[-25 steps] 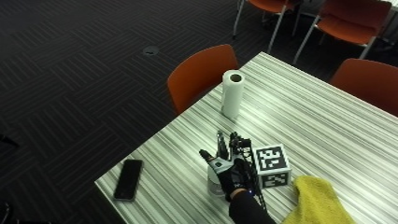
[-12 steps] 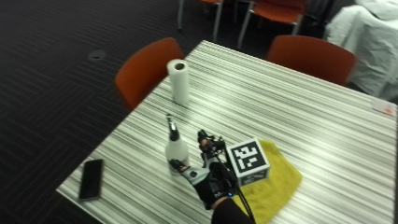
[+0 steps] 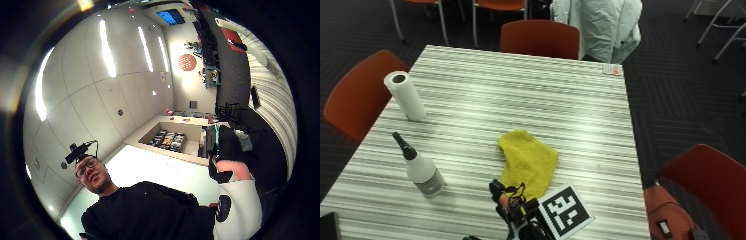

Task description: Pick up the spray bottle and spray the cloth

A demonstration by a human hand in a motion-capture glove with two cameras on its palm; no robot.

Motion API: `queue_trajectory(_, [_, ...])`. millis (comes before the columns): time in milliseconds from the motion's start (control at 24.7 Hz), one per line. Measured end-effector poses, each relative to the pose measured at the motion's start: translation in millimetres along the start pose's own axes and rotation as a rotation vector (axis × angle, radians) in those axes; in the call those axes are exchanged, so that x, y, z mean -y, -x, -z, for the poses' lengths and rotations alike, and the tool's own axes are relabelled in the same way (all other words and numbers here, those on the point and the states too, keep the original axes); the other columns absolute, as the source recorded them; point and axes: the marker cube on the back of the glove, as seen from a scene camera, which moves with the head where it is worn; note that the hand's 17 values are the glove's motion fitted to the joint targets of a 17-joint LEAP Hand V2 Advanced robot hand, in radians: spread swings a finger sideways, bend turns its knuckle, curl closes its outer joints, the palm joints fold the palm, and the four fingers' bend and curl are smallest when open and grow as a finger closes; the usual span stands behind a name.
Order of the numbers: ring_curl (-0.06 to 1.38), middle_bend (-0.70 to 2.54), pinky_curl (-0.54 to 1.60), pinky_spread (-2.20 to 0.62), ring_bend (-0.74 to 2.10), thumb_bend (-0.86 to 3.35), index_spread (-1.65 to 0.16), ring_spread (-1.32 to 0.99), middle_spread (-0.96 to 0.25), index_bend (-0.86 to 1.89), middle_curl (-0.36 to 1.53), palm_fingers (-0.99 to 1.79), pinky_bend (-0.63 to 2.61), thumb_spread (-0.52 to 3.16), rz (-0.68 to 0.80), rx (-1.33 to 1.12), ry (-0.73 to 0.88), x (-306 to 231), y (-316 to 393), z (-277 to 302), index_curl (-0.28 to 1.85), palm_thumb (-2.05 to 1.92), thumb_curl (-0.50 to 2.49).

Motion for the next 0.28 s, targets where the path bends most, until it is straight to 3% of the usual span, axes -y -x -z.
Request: queue_trajectory(284, [0.41, 0.18, 0.35, 0.19, 0.33, -0.02, -0.35, 0.13, 0.08, 0.16, 0.4, 0.09, 0.45, 1.02, -0.038, -0.041, -0.015, -12, -17, 6, 0.31, 0.93, 0.6])
